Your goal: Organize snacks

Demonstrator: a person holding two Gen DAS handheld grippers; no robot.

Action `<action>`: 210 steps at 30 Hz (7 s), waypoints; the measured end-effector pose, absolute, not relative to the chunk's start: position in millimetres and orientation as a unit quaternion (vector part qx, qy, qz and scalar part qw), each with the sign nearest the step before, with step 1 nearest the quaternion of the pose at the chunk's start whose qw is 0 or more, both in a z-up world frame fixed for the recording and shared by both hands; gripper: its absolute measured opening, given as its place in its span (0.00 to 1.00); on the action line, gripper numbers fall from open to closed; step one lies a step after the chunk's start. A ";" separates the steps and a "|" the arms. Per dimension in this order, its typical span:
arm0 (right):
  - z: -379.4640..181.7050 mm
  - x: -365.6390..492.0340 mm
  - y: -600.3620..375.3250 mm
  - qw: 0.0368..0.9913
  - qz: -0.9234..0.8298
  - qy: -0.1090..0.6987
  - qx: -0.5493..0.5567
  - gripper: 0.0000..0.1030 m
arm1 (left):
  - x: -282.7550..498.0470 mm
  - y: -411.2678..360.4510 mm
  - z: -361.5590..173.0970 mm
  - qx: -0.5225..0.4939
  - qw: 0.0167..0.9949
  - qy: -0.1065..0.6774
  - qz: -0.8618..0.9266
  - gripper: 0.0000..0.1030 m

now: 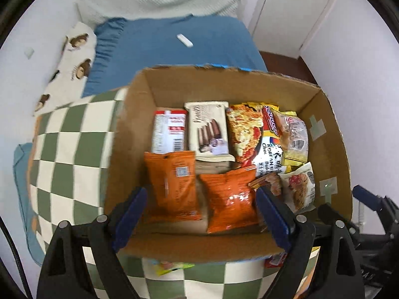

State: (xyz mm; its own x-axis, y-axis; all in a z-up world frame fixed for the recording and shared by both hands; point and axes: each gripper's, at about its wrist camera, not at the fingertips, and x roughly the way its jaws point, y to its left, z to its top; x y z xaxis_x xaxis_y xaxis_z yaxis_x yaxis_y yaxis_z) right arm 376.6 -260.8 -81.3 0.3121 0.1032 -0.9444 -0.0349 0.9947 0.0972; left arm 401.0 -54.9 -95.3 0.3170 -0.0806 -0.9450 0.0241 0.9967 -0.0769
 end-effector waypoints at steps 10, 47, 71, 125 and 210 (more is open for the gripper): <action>-33.5 328.1 -244.6 0.851 0.049 0.523 0.010 0.96 | 342.3 -36.5 -46.8 -0.020 0.857 0.514 -0.024 0.87; -195.7 188.3 -251.0 0.763 0.013 0.645 0.045 0.96 | 215.9 -1.7 -172.3 -0.018 0.790 0.612 0.038 0.87; -138.0 221.3 -314.9 0.823 -0.002 0.562 0.077 0.73 | 290.0 14.9 -219.6 -0.161 0.721 0.672 0.052 0.87; -122.6 197.7 -293.9 0.750 0.115 0.633 0.153 0.45 | 222.2 -66.5 -150.8 -0.088 0.760 0.637 -0.094 0.47; 13.6 260.7 -261.8 0.869 0.096 0.481 0.059 0.78 | 267.1 -49.1 -7.5 -0.020 0.889 0.458 -0.017 0.97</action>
State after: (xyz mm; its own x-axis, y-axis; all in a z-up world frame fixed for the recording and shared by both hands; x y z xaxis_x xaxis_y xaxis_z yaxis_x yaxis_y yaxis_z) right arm 260.7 -261.8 13.6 0.5183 0.2231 -0.8256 -0.1097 0.9747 0.1945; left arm 267.1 -49.1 -7.5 0.5797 -0.0485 -0.8134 0.0110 0.9986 -0.0517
